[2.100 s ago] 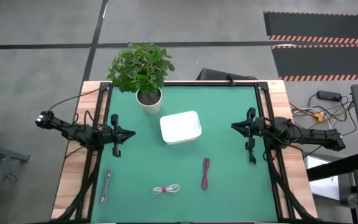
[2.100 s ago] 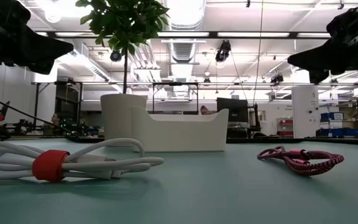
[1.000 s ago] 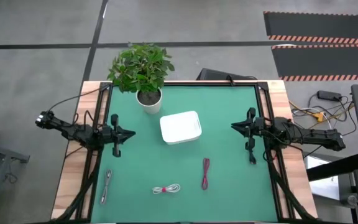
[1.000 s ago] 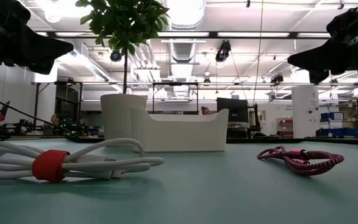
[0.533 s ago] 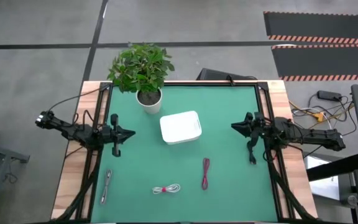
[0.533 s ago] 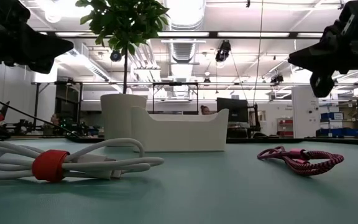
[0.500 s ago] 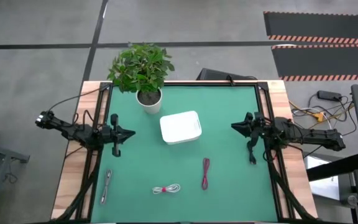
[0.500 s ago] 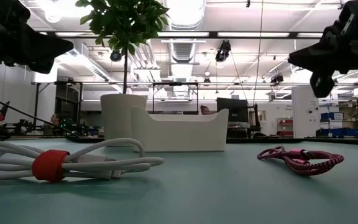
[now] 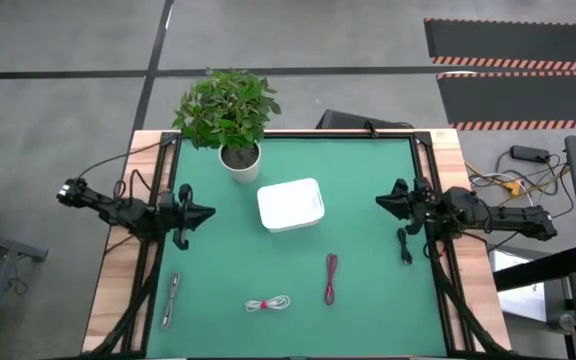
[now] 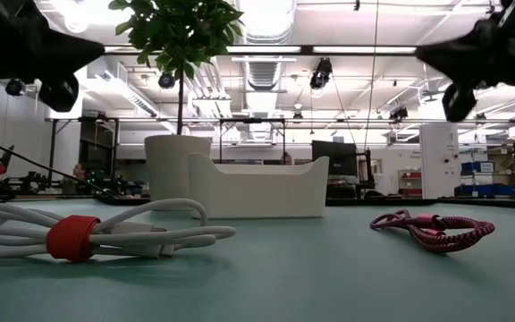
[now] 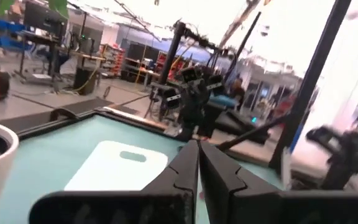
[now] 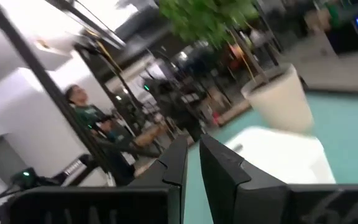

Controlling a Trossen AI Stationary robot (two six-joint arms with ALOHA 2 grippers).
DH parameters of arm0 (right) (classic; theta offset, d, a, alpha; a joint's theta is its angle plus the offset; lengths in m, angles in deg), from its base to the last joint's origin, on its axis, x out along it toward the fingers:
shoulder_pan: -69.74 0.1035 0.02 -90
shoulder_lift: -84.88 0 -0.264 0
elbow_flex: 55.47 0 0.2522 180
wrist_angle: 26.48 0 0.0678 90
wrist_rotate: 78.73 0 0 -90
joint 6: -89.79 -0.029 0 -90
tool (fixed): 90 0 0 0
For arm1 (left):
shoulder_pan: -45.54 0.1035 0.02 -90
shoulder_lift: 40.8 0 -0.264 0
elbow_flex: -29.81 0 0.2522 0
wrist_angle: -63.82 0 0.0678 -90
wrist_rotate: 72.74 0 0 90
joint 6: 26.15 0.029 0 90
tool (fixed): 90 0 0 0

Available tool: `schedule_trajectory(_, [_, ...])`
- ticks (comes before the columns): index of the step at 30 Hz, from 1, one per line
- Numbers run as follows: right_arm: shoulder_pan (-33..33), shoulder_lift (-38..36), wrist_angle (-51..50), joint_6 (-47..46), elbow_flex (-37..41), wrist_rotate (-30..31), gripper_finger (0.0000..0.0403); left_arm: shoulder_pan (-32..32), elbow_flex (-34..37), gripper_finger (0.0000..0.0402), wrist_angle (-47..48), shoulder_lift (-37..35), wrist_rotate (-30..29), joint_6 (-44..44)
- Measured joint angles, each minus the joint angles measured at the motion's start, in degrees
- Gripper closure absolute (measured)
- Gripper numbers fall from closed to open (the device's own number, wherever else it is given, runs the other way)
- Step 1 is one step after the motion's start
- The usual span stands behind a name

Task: Pick and place USB-C Cables
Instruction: Put the red charger cable into the white bin

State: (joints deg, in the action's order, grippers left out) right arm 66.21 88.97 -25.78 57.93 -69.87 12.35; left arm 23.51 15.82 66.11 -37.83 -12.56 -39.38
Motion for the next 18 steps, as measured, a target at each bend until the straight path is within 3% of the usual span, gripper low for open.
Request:
schedule_trajectory(5, [1.1, 3.8, 9.1, 3.7, 0.0, 0.0, 0.0369, 0.0, 0.0, 0.0402, -4.6, 0.8, 0.4, -4.3])
schedule_trajectory(18, [1.2, 21.7, 25.9, 6.2, 0.0, 0.4, 0.0369, 0.0, 0.0, 0.0402, -16.8, 8.7, 0.4, -2.5])
